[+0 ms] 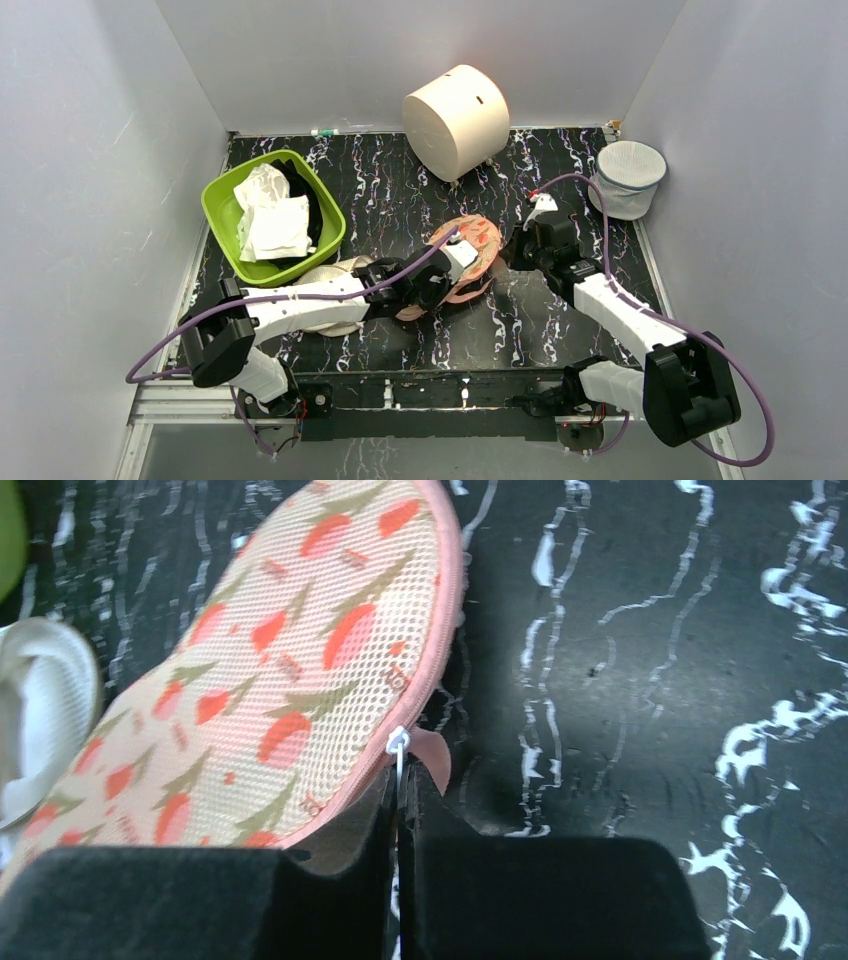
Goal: Unzip the laundry bag and remove the bra
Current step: Unzip the laundry bag at the center of the board.
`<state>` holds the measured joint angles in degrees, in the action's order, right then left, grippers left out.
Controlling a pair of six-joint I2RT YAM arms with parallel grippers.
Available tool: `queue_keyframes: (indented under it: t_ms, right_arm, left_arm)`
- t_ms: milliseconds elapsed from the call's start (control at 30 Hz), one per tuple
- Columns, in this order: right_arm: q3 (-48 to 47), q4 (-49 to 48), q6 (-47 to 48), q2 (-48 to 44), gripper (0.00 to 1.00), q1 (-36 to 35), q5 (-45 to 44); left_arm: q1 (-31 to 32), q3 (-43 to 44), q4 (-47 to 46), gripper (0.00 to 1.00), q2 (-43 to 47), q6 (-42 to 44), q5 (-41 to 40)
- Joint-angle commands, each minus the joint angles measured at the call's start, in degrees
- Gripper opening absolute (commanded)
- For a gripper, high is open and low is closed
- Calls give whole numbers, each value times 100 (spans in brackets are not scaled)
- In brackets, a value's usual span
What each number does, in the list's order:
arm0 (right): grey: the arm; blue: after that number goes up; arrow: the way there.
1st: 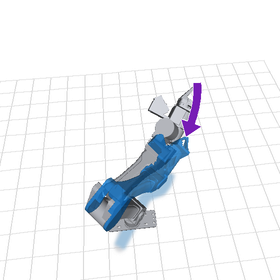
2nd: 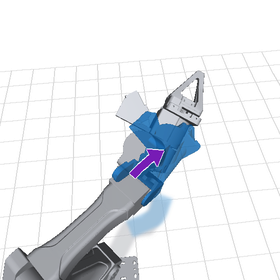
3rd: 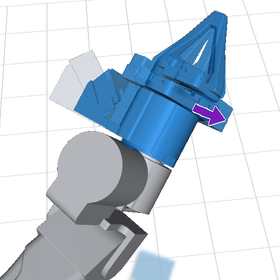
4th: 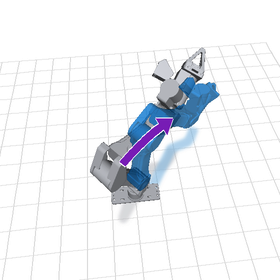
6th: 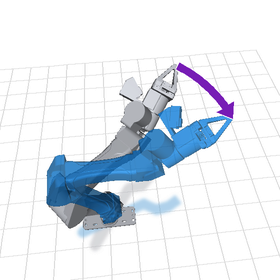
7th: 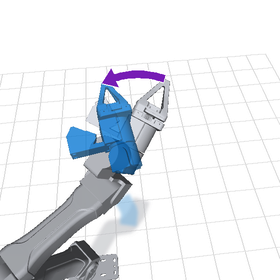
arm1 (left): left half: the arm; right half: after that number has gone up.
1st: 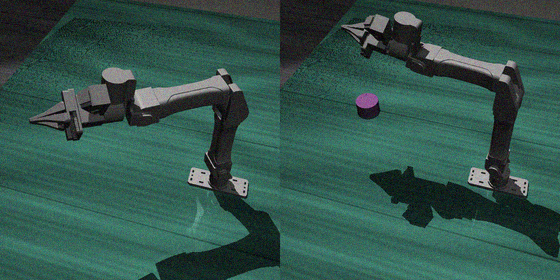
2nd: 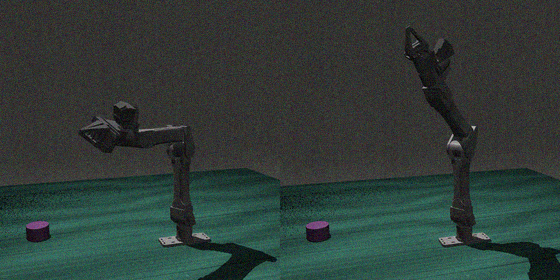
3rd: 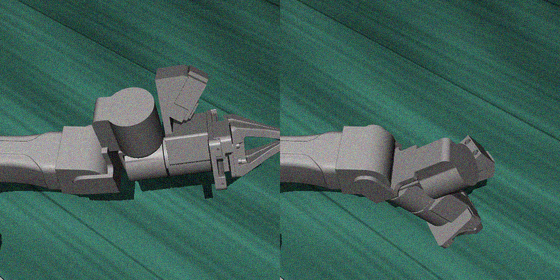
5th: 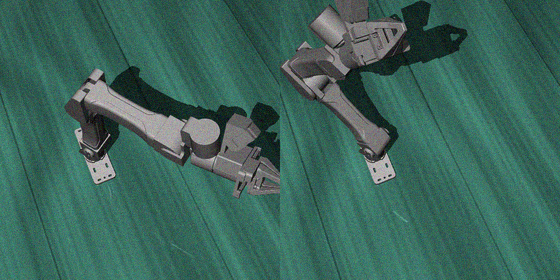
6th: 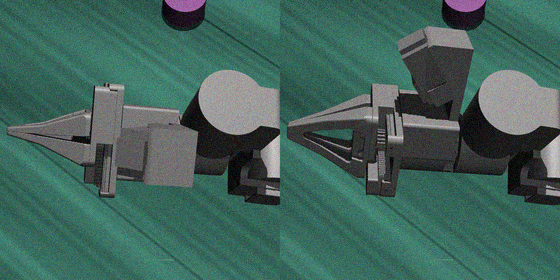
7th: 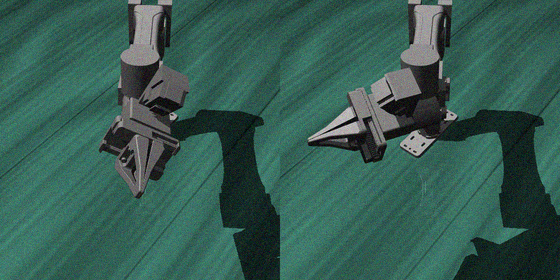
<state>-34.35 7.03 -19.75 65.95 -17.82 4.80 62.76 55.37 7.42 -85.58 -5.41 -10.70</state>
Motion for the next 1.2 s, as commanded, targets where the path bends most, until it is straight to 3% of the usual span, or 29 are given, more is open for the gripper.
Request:
queue_keyframes:
  t_ms: [0,133,300,400,467,733,900,1033,1167]
  right_arm:
    - [-52,-463,113,-364,0,43,1078]
    - [106,-524,17,-442,0,42,1703]
    - [278,-594,-40,-643,0,34,1925]
    - [293,-597,-55,-781,0,33,2004]
    - [288,-626,-84,-824,0,33,2100]
    - [319,-704,-165,-821,0,33,2355]
    - [317,-569,-165,-884,0,33,2420]
    - [314,-429,-157,-986,0,33,2362]
    - [309,-205,-97,-1085,0,38,2241]
  left_arm:
    - [-9,240,232,7,-94,-177,82]
    - [-9,630,251,28,-401,-289,235]
    - [-10,932,90,34,-496,-507,382]
    - [-10,972,-79,49,-452,-619,380]
    - [-9,1014,-104,53,-493,-684,340]
    - [-2,1533,195,53,-1072,-676,168]
    - [-6,1841,174,48,-1346,-341,-86]
    - [-7,2052,250,28,-1518,-39,-333]
    - [-1,1965,171,16,-1357,92,-473]
